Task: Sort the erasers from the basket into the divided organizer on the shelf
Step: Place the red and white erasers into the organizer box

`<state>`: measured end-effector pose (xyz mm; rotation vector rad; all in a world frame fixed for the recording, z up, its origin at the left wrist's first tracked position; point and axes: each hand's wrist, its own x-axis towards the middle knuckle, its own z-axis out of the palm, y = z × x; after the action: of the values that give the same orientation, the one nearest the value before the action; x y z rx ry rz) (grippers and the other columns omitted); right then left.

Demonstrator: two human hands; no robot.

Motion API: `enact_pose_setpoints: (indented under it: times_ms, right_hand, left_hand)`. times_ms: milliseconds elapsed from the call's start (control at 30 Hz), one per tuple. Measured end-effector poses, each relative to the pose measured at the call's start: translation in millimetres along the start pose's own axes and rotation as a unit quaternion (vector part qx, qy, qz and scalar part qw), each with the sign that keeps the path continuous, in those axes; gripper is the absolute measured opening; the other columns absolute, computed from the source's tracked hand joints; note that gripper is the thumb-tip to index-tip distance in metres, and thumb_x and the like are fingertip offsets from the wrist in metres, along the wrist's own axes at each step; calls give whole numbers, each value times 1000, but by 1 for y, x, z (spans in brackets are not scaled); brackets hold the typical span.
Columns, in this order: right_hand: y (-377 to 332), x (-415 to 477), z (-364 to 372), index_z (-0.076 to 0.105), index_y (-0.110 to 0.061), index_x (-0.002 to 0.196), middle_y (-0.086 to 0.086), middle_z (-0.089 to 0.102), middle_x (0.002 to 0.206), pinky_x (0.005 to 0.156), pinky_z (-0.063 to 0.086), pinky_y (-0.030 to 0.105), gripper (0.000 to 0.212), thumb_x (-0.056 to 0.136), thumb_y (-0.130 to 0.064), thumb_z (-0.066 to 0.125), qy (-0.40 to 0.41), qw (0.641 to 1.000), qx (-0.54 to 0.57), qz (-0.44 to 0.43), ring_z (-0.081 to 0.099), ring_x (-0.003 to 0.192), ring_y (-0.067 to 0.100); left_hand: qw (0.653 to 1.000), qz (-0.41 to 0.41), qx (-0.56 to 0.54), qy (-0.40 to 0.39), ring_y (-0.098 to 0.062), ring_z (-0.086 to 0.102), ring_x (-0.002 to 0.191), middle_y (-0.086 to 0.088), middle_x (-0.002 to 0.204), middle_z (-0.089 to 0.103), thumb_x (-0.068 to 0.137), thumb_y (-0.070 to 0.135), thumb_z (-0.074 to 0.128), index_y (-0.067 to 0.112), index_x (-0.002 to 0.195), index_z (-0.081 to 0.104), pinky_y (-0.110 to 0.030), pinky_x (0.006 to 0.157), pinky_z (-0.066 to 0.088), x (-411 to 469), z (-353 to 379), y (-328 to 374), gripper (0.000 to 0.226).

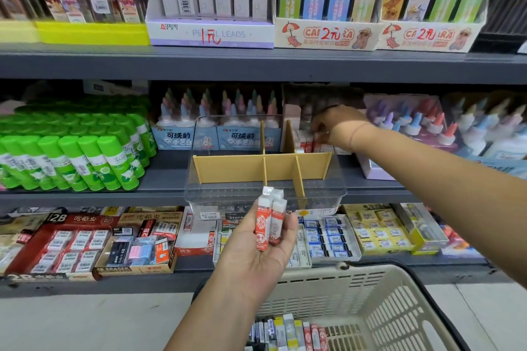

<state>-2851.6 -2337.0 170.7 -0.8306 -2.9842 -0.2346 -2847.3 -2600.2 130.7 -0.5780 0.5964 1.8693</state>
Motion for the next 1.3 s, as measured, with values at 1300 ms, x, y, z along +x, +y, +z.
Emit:
enact_pose_setpoints:
  times_ms: [1300]
  right_hand:
    - [-52,-127,-48,67,-9,95,3,67,73,58,51,17,23,77,6,69,-64,771,631,-59,60,57,9]
  left_hand:
    - [998,-1,1,-57,-22,66,79,-21,90,68,88,13,65,-9,102,65,-39,66,60,3,-6,4,26]
